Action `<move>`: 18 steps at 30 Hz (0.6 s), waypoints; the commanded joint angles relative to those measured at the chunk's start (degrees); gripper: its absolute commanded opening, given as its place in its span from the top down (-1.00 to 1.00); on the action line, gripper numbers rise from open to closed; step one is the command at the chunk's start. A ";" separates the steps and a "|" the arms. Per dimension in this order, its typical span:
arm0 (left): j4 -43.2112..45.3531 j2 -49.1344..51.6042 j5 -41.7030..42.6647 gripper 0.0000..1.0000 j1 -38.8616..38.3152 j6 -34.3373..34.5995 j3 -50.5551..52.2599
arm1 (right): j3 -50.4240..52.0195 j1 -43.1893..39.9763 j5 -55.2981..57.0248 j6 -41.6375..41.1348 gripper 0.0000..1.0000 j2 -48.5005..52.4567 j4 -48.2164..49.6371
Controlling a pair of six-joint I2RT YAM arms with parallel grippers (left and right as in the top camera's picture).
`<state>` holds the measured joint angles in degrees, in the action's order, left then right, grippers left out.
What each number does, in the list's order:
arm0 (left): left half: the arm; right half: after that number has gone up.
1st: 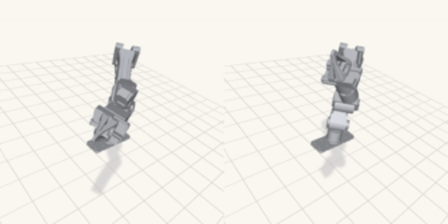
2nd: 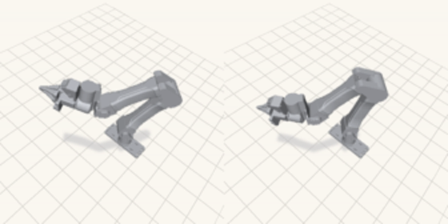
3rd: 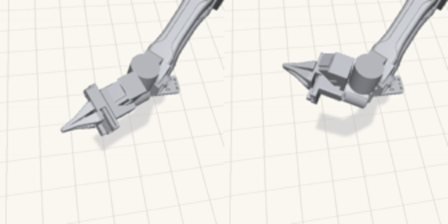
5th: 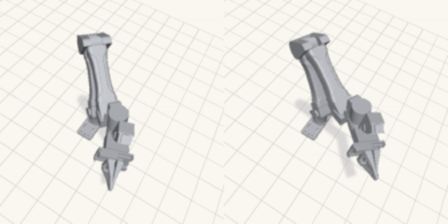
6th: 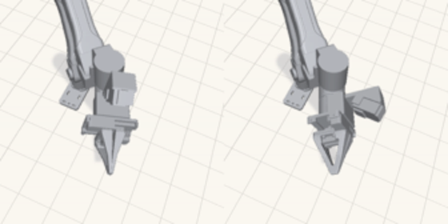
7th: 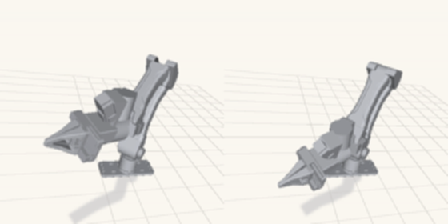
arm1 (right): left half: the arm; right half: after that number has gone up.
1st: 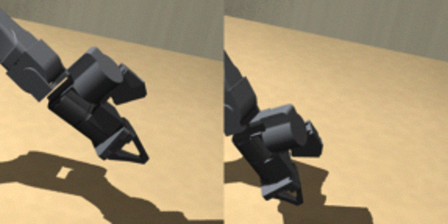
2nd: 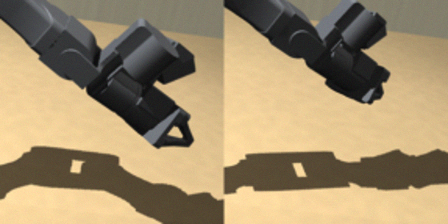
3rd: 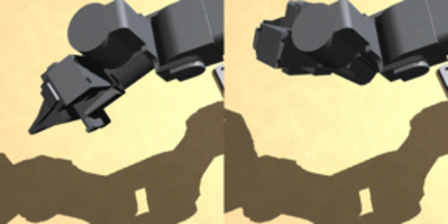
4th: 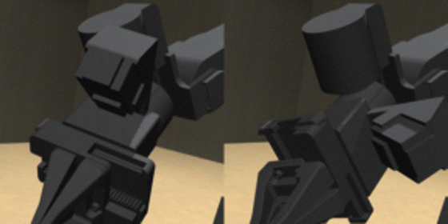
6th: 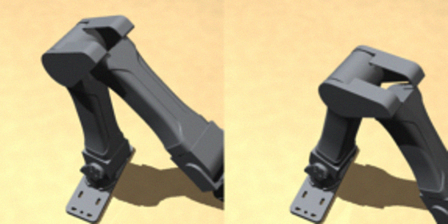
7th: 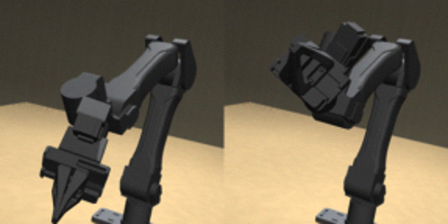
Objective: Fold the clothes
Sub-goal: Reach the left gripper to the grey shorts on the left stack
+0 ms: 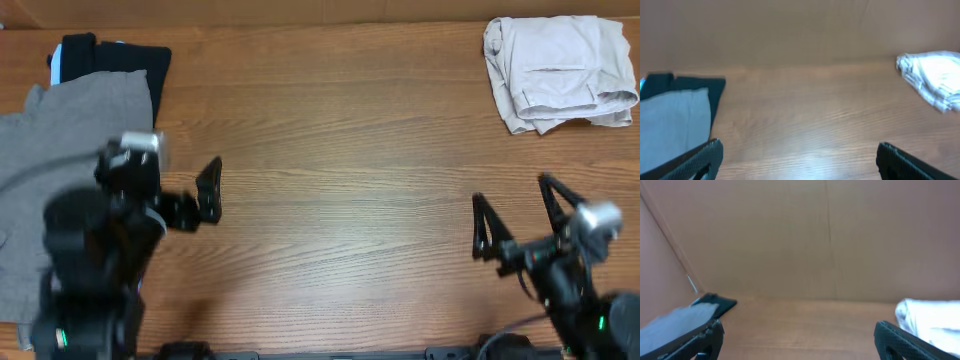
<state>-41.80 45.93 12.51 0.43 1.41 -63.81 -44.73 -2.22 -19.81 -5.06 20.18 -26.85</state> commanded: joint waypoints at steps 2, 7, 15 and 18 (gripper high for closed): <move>-5.75 12.76 1.55 -1.00 0.31 -7.13 -11.54 | -8.35 0.26 -0.87 0.61 -1.00 12.72 -5.11; -5.95 23.69 -1.62 -0.99 0.74 -11.43 -15.82 | -14.23 0.24 -0.90 0.59 -1.00 25.79 -9.64; -4.44 38.16 -3.54 -1.00 8.98 -8.46 -19.76 | -14.51 0.24 -2.21 0.37 -1.00 41.62 -8.37; -1.51 42.27 -3.78 -0.97 13.31 -8.55 -19.80 | -14.51 0.24 -7.02 0.39 -1.00 46.49 -7.91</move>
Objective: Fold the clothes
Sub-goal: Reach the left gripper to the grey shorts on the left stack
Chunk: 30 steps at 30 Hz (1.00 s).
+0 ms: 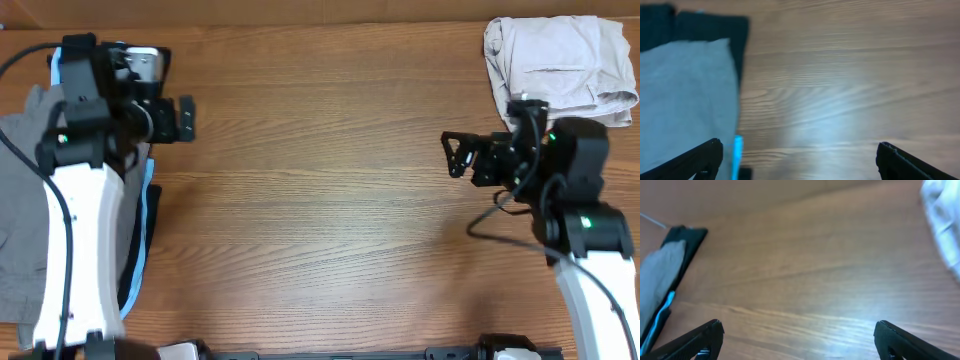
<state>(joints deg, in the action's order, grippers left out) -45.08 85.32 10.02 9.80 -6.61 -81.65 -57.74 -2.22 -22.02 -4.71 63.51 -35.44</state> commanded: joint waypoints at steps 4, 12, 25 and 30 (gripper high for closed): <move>5.75 8.37 -1.88 -0.54 8.37 -1.84 -1.97 | -1.51 0.28 -8.09 0.04 -0.90 8.11 1.18; 7.63 21.16 -5.07 -0.18 9.73 -6.38 -1.97 | -1.51 0.28 -9.84 0.04 -0.75 12.28 0.90; 5.90 31.71 -11.78 0.25 9.62 -6.49 -1.95 | -1.51 0.28 -9.81 0.04 -0.68 12.28 0.61; 5.97 32.06 -11.98 0.64 9.62 -6.49 -1.95 | -1.51 0.28 -9.81 0.04 -0.65 12.28 0.61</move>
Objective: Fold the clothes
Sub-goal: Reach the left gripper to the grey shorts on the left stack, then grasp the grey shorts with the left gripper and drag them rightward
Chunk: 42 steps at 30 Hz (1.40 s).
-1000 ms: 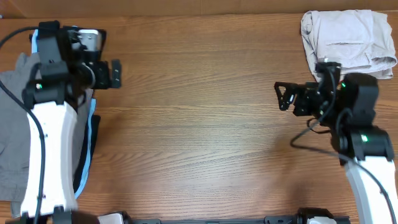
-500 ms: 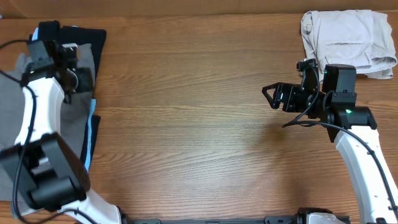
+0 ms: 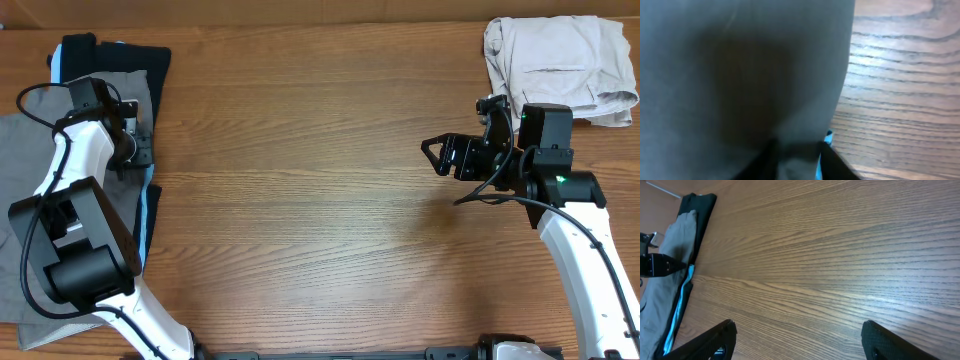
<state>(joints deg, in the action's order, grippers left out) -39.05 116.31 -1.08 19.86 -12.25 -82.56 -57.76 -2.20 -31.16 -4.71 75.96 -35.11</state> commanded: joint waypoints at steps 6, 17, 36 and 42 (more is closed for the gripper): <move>-0.04 1.07 -0.83 0.92 -0.44 -0.83 -1.03 | -1.49 0.26 -0.66 0.04 -0.64 -0.17 0.26; -12.20 0.57 -0.79 0.92 -5.81 1.29 -14.53 | -1.49 0.26 -0.48 0.02 -0.57 -0.17 0.28; -23.23 0.59 7.34 0.92 -34.25 7.34 -31.17 | -1.49 0.26 -0.63 -1.25 -0.54 -0.17 0.20; -17.44 0.59 8.72 0.92 -40.17 9.79 -31.17 | -1.49 0.26 -0.63 -1.27 -0.54 -0.17 0.31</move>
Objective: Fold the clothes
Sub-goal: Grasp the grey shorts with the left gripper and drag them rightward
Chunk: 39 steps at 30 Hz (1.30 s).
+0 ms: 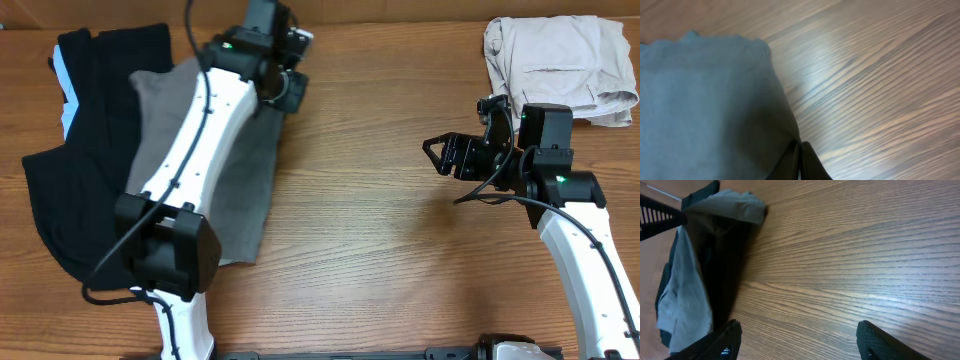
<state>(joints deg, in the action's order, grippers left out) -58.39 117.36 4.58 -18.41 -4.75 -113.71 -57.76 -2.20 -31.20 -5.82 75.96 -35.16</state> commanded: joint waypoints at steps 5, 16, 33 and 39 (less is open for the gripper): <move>7.37 -0.46 11.10 0.92 -4.22 4.85 -0.02 | -1.49 0.22 -0.44 -0.15 -0.52 -0.17 0.48; 15.45 -0.48 19.67 -1.00 -8.92 5.62 -0.52 | -1.49 0.20 -0.46 -3.21 -0.49 -0.20 2.89; -4.17 -0.37 10.69 -1.00 19.10 6.71 7.63 | -1.49 0.22 0.68 -2.75 -0.49 -0.17 2.75; 1.88 -0.37 16.44 -0.62 25.68 5.97 22.36 | -1.49 0.22 0.70 -2.75 -0.49 -0.17 3.08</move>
<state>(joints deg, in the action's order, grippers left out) -57.19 117.34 17.43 7.22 1.54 -96.20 -57.76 -2.20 -30.87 -8.78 75.99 -32.53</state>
